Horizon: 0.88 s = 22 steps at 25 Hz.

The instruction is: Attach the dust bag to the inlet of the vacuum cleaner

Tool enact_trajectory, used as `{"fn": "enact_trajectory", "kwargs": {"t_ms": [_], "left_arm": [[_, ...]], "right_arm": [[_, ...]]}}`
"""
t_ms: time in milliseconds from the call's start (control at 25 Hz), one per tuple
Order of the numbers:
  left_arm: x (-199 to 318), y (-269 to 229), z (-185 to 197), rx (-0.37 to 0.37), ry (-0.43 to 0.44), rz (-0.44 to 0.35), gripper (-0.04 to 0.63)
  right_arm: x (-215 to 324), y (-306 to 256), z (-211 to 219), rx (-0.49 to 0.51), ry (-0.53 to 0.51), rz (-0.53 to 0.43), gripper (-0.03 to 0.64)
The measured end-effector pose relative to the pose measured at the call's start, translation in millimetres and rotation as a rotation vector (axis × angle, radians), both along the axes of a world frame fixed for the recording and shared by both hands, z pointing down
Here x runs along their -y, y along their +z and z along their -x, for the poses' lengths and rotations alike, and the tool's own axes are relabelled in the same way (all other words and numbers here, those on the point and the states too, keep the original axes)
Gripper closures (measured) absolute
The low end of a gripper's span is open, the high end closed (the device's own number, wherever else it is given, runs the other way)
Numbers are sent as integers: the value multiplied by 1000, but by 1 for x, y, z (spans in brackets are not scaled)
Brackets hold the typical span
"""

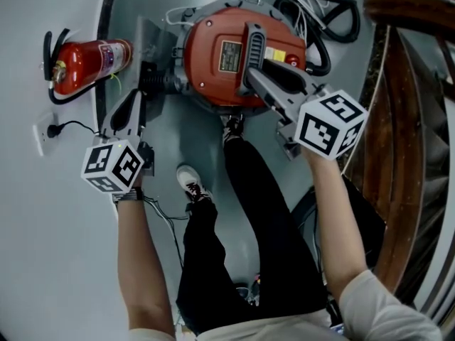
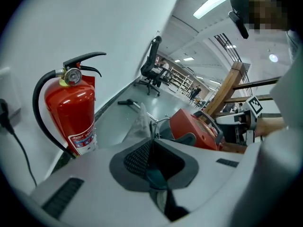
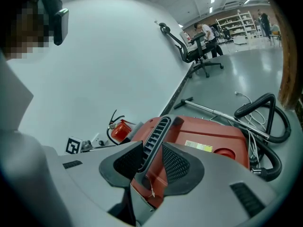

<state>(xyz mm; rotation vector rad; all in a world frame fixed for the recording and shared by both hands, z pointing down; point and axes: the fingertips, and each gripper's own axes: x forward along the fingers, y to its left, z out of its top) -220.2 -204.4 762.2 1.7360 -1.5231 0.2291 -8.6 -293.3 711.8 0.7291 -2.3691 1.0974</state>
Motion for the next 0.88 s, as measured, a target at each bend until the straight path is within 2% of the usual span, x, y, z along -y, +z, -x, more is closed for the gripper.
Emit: {"fn": "enact_trajectory", "kwargs": {"t_ms": [200,400,480,560,760,880], "left_arm": [[-1,0,-4,-68,-24,13,578],[0,-1,-6,-176,-61,14,577],[0,-1,-6,-193,-56,15,577],[1,-1,-5,-173,-51,18,576],[0,4,-9,-37,-27,32,550],[0,8,-12,1,-17,41,532]], "right_arm": [[-1,0,1,8,16,3,482],[-1,-1,0,1,8,-14,482],[0,-1,0,6,11,-15,482],[0,-1,0,6,12,-18,482],[0,-1,0,1,5,-18,482],[-1,-1,1,-2,-6,-22,482]]}}
